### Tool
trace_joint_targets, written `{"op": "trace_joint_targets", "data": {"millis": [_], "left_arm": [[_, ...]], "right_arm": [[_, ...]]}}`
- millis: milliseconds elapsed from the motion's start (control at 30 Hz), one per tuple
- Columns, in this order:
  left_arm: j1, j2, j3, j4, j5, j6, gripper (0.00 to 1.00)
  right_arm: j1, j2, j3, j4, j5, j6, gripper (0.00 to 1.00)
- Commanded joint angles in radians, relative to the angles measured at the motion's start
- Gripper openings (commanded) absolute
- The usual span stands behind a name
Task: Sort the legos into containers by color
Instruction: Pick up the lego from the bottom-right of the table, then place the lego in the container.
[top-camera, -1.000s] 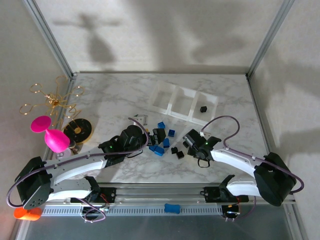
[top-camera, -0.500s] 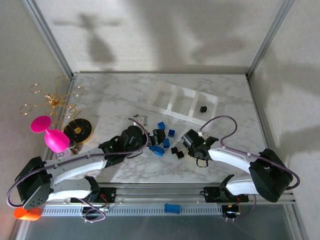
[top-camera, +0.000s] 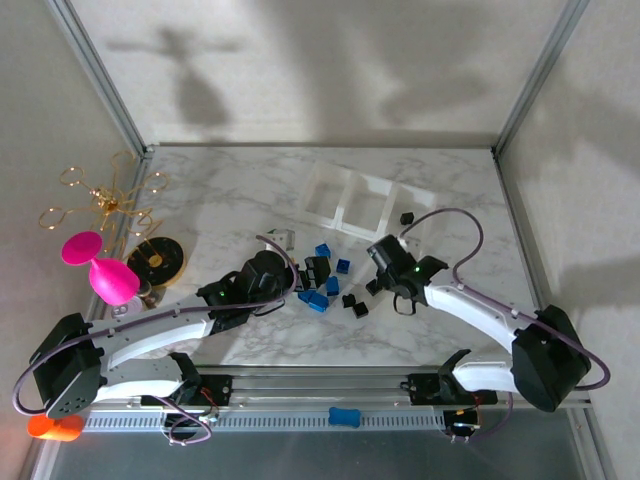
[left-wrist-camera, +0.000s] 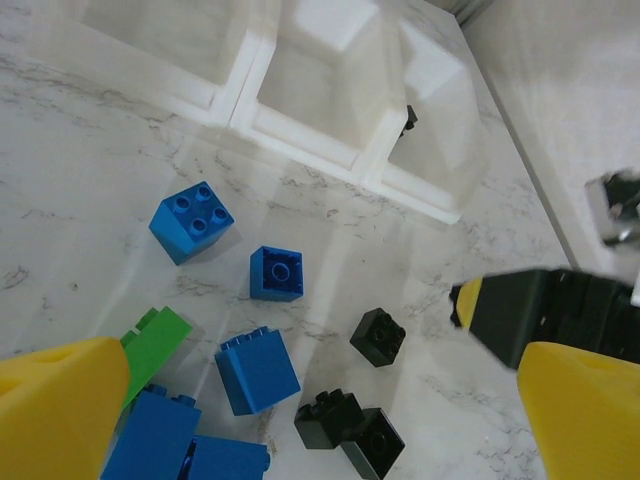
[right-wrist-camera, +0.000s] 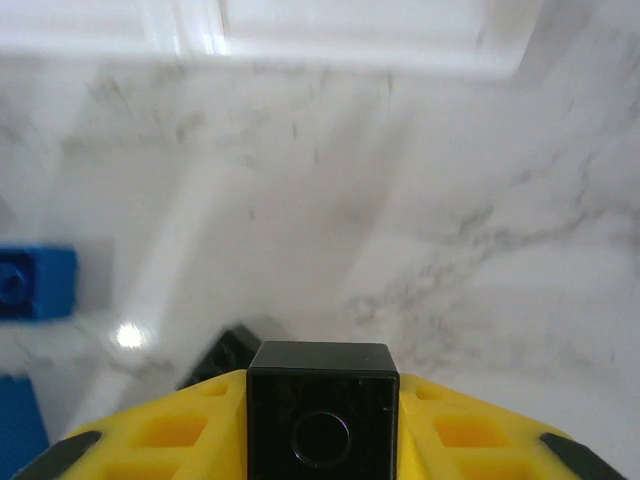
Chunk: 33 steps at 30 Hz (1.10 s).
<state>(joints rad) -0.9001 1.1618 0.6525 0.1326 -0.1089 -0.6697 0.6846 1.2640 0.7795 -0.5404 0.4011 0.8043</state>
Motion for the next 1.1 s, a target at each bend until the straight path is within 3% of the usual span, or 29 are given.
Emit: {"op": "trace_joint_targets", "data": {"millis": [0, 367, 767, 1067], "left_arm": [[-0.004, 0.004, 0.055, 0.013, -0.039, 0.036, 1.0], [0.016, 0.106, 0.155, 0.083, -0.045, 0.085, 1.0], [0.047, 0.226, 0.218, 0.14, -0.019, 0.09, 1.0], [0.082, 0.241, 0.222, 0.155, -0.013, 0.093, 1.0]], "right_arm": [[-0.07, -0.002, 0.076, 0.02, 0.054, -0.131, 0.36], [-0.303, 0.224, 0.286, 0.213, 0.02, -0.333, 0.36], [-0.401, 0.506, 0.485, 0.29, -0.027, -0.409, 0.37], [-0.442, 0.619, 0.541, 0.331, -0.059, -0.437, 0.39]]}}
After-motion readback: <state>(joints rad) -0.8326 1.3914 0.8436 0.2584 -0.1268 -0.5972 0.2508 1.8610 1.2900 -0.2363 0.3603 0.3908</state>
